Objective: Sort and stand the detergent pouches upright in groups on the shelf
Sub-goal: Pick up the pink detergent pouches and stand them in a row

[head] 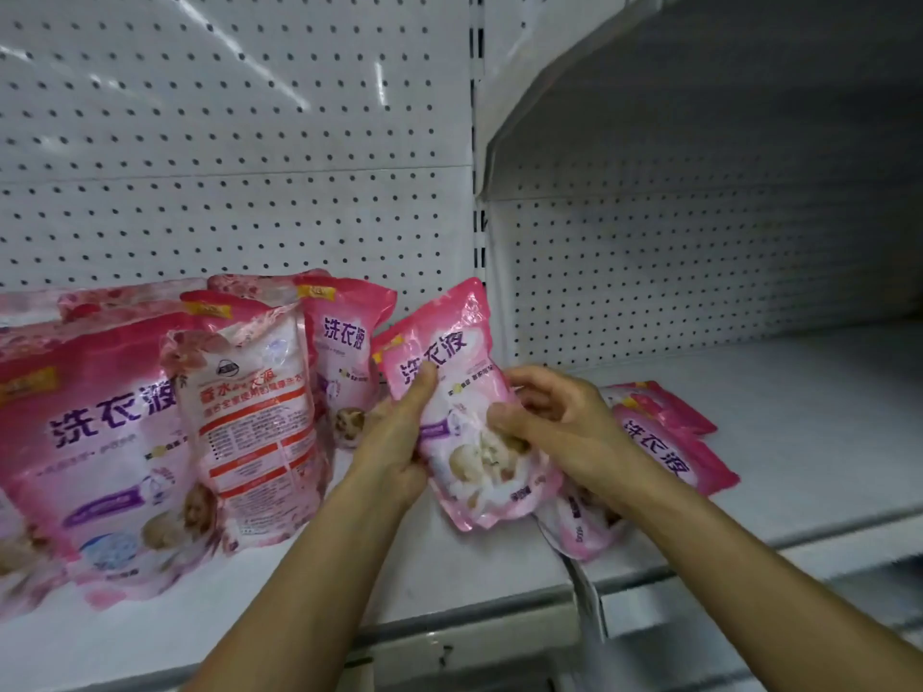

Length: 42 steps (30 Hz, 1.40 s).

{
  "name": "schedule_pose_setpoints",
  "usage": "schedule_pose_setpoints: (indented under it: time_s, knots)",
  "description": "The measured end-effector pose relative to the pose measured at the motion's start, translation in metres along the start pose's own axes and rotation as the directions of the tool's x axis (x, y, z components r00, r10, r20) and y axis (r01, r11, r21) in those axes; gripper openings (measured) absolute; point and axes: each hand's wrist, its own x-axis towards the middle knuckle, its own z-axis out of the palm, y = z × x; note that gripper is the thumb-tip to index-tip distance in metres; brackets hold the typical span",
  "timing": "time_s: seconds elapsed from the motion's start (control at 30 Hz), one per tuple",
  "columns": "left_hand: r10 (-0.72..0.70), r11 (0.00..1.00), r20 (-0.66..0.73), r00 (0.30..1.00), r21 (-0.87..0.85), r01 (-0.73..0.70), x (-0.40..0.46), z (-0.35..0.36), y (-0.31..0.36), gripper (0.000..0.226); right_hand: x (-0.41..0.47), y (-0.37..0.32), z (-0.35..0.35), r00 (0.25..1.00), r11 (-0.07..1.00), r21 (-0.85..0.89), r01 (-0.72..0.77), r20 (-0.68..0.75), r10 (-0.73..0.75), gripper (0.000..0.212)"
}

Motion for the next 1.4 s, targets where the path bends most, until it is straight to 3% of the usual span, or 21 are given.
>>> schedule_pose_setpoints:
  time_s: [0.03,0.13,0.17,0.23,0.3,0.4,0.5,0.6,0.7,0.8,0.87,0.97,1.03,1.07,1.1,1.17,1.23,1.3,1.4]
  knots:
    - [0.064,0.998,-0.010,0.998,0.019,-0.063,-0.002,-0.003,0.003,0.037,-0.001,-0.002,-0.007,0.999,0.998,-0.060,0.006,-0.033,-0.008,0.017]
    - [0.333,0.899,0.010,0.943,0.300,-0.320,-0.018,-0.011,0.014,0.025,0.002,0.012,-0.053,0.965,0.924,-0.377,-0.059,-0.259,-0.044,0.034]
    - [0.411,0.831,0.043,0.910,0.392,-0.394,-0.025,-0.014,0.017,0.025,0.002,0.019,-0.073,0.949,0.851,-0.507,-0.138,-0.312,-0.032,0.037]
    - [0.542,0.728,0.071,0.837,0.459,-0.510,-0.035,-0.021,0.023,0.031,-0.002,0.036,-0.109,0.916,0.604,-0.707,-0.368,-0.389,0.103,0.053]
    - [0.620,0.704,0.019,0.784,0.429,-0.566,-0.036,-0.029,0.029,0.030,-0.009,0.049,-0.131,0.858,0.447,-0.732,-0.514,-0.435,0.274,0.060]
    - [0.683,0.681,-0.082,0.726,0.429,-0.593,-0.030,-0.038,0.034,0.026,-0.011,0.057,-0.138,0.819,0.534,-0.623,-0.572,-0.401,0.410,0.039]
    - [0.700,0.646,-0.102,0.707,0.513,-0.566,-0.019,-0.047,0.024,0.030,-0.008,0.049,-0.136,0.785,0.513,-0.601,-0.613,-0.390,0.481,0.027]
    - [0.655,0.667,-0.124,0.746,0.560,-0.492,-0.008,-0.054,0.022,0.045,-0.005,0.037,-0.130,0.820,0.526,-0.630,-0.572,-0.412,0.398,0.022]
    - [0.620,0.677,-0.117,0.776,0.579,-0.454,-0.009,-0.052,0.025,0.029,-0.001,0.013,-0.115,0.897,0.687,-0.599,-0.412,-0.397,0.192,0.024]
    - [0.654,0.584,-0.043,0.756,0.664,-0.467,-0.014,-0.051,0.021,0.059,0.008,-0.026,-0.088,0.949,0.779,-0.601,-0.179,-0.314,-0.024,0.027]
    - [0.744,0.435,0.026,0.668,0.739,-0.514,-0.020,-0.051,0.020,0.074,0.015,-0.052,-0.066,0.967,0.761,-0.648,-0.039,-0.216,-0.135,0.027]
    - [0.901,0.076,0.192,0.388,0.812,-0.578,-0.032,-0.045,0.022,0.081,0.027,-0.078,-0.034,0.981,0.732,-0.676,0.087,-0.071,-0.182,0.019]
    - [0.899,-0.104,0.336,0.280,0.787,-0.608,-0.043,-0.040,0.019,0.084,0.032,-0.086,-0.015,0.985,0.749,-0.648,0.137,0.009,-0.172,0.015]
    - [0.869,-0.105,0.391,0.302,0.744,-0.660,-0.046,-0.039,0.016,0.090,0.034,-0.087,-0.009,0.982,0.761,-0.626,0.170,0.047,-0.181,0.014]
    - [0.821,-0.013,0.417,0.390,0.696,-0.718,-0.052,-0.034,0.014,0.096,0.035,-0.087,-0.003,0.975,0.773,-0.597,0.214,0.088,-0.202,0.013]
    - [0.707,0.291,0.375,0.599,0.617,-0.731,-0.060,-0.026,0.011,0.104,0.034,-0.084,0.004,0.953,0.794,-0.526,0.303,0.178,-0.246,0.012]
    - [0.622,0.498,0.256,0.740,0.599,-0.627,-0.059,-0.023,0.011,0.097,0.033,-0.079,0.007,0.929,0.830,-0.428,0.358,0.253,-0.270,0.011]
    - [0.594,0.533,0.180,0.784,0.641,-0.551,-0.052,-0.026,0.012,0.065,0.033,-0.072,0.004,0.927,0.880,-0.322,0.349,0.253,-0.276,0.008]
    - [0.658,0.514,0.106,0.746,0.660,-0.548,-0.049,-0.032,0.010,0.014,0.045,-0.035,-0.012,0.974,0.934,-0.274,0.227,0.065,-0.218,0.026]
